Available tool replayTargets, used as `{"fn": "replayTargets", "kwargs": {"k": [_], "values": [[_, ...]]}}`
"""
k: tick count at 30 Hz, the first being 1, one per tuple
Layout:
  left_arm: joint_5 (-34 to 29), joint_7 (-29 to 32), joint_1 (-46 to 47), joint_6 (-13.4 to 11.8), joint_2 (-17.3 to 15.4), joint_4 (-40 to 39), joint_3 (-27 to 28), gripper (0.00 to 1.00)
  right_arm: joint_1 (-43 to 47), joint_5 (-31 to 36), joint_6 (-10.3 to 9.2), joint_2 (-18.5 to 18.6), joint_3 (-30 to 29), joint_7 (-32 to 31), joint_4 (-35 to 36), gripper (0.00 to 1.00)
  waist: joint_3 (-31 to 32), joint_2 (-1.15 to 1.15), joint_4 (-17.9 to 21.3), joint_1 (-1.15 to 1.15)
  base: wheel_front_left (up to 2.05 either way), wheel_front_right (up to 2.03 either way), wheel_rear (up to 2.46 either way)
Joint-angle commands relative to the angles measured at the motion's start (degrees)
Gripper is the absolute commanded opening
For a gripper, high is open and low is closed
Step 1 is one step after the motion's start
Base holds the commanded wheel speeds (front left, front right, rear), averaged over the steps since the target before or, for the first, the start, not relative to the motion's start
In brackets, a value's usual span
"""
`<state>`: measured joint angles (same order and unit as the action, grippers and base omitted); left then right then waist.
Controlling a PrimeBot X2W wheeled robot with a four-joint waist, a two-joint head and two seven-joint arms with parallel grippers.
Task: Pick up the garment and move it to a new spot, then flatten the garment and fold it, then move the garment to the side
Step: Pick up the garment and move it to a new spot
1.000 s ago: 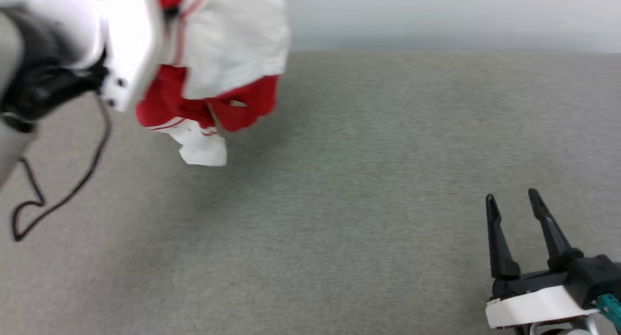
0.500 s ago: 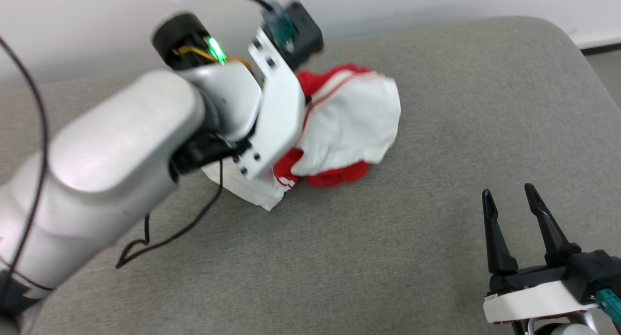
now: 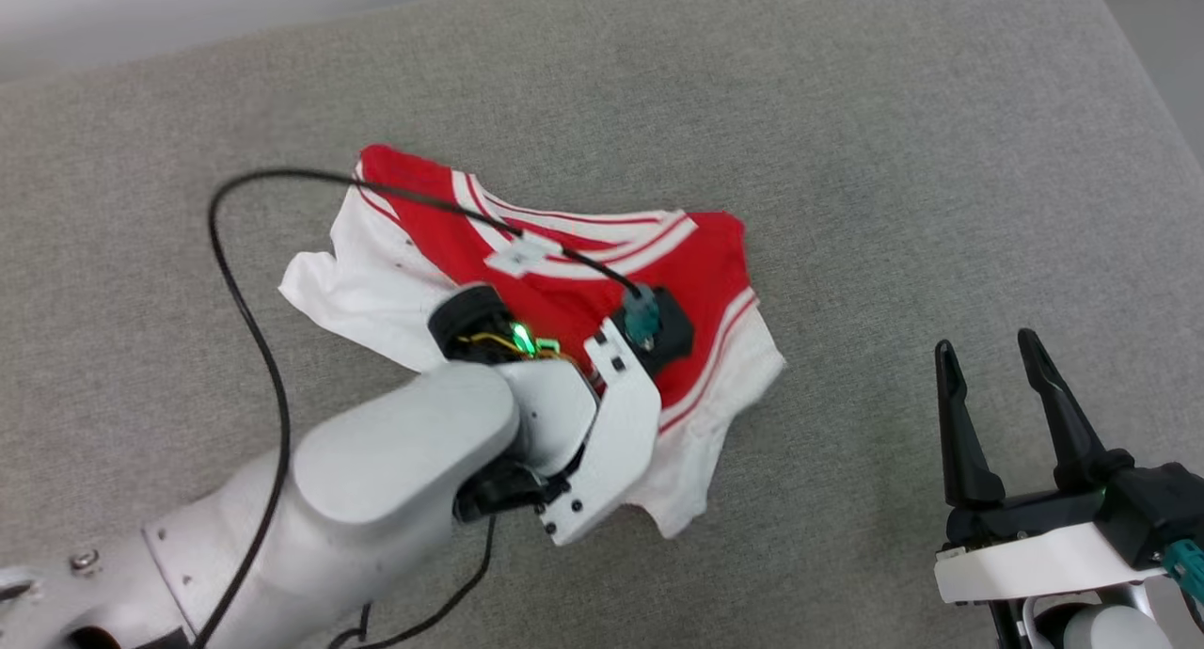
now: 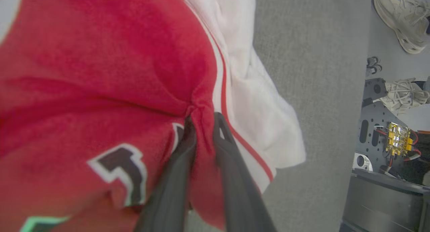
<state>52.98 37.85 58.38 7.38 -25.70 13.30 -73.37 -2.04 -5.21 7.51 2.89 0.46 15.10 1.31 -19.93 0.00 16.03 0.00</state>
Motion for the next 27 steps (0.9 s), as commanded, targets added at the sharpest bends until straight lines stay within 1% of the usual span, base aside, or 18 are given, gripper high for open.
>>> {"fn": "replayTargets", "kwargs": {"k": [1,3,4,5,6,8,10,12,13,14,17,21,24,27], "values": [[-0.3,0.29,-1.02,-0.02,0.38,-0.31,-0.04,0.0,-0.44,-0.43,-0.04,-0.03,-0.01,0.1,-0.1,1.0,-0.2,0.0,-0.17,0.0,0.0,0.0,0.0],[-1.24,-0.8,-1.86,-0.02,0.57,-0.57,-0.09,0.0,-0.65,-0.25,-0.04,-0.03,-0.13,0.1,-0.35,1.0,0.23,0.0,-0.8,0.0,0.0,0.0,0.0],[-1.69,-2.27,-1.59,-0.03,0.63,-0.42,-0.07,0.17,-0.72,-0.1,-0.04,-0.03,-0.19,0.11,-0.45,1.0,0.66,0.0,-1.17,0.0,0.0,0.0,0.0],[-2.28,-3.88,-1.03,-0.03,0.77,-0.17,-0.02,0.79,-0.62,0.04,-0.04,-0.03,-0.3,0.1,-0.56,1.0,1.16,0.0,-1.58,0.0,0.0,0.0,0.0],[-2.81,-5.55,-0.46,-0.03,0.88,0.11,0.01,1.0,-0.45,0.27,-0.04,-0.03,-0.34,0.1,-0.71,1.0,1.78,0.0,-2.0,0.0,0.0,0.0,0.0],[-4.03,-10.23,0.54,-0.03,1.01,0.51,0.02,1.0,0.12,0.68,-0.04,-0.03,-0.36,0.1,-0.85,1.0,3.11,0.0,-2.82,0.0,0.0,0.0,0.0],[-4.68,-16.88,1.04,-0.03,1.32,1.13,0.4,1.0,0.77,0.91,-0.04,-0.03,-0.52,0.1,-0.98,1.0,4.59,0.0,-3.68,0.0,0.0,0.0,0.0],[-4.75,-23.76,0.94,-0.1,1.6,2.36,2.78,1.0,1.36,1.21,-0.04,-0.03,-0.62,0.11,-1.13,1.0,6.06,0.0,-4.53,0.0,0.0,0.0,0.0],[-5.74,-26.83,1.03,-0.38,1.58,2.95,3.54,1.0,1.67,1.26,-0.04,-0.02,-0.79,0.1,-1.16,1.0,6.85,0.0,-5.05,0.0,0.0,0.0,0.0],[-6.87,-29.92,1.06,-1.27,1.64,3.37,4.41,1.0,2.09,1.31,-0.04,-0.03,-0.91,0.1,-1.12,1.0,7.58,0.0,-5.59,0.0,0.0,0.0,0.0],[-10.31,-38.87,-0.67,-5.79,1.66,4.43,6.72,1.0,3.59,1.66,-0.04,-0.02,-1.3,0.11,-1.2,1.0,9.84,0.0,-7.22,0.0,0.0,0.0,0.0],[-13.34,-47.91,-4.28,-13.59,0.56,4.96,9.5,1.0,5.09,1.79,-0.04,-0.02,-2.52,0.1,-1.21,1.0,12.17,0.0,-9.23,0.0,0.0,0.0,0.0],[-14.46,-51.42,-7.46,-19.45,-0.21,4.44,12.02,1.0,6.01,1.94,-0.04,-0.03,-3.9,0.1,-1.13,1.0,13.42,0.0,-10.85,0.0,0.0,0.0,0.0],[-15.75,-52.73,-11.15,-24.63,-0.7,3.29,14.88,1.0,6.77,2.34,-0.04,-0.02,-5.05,0.11,-0.9,1.0,14.51,0.0,-12.37,0.0,0.0,0.0,0.0]]}}
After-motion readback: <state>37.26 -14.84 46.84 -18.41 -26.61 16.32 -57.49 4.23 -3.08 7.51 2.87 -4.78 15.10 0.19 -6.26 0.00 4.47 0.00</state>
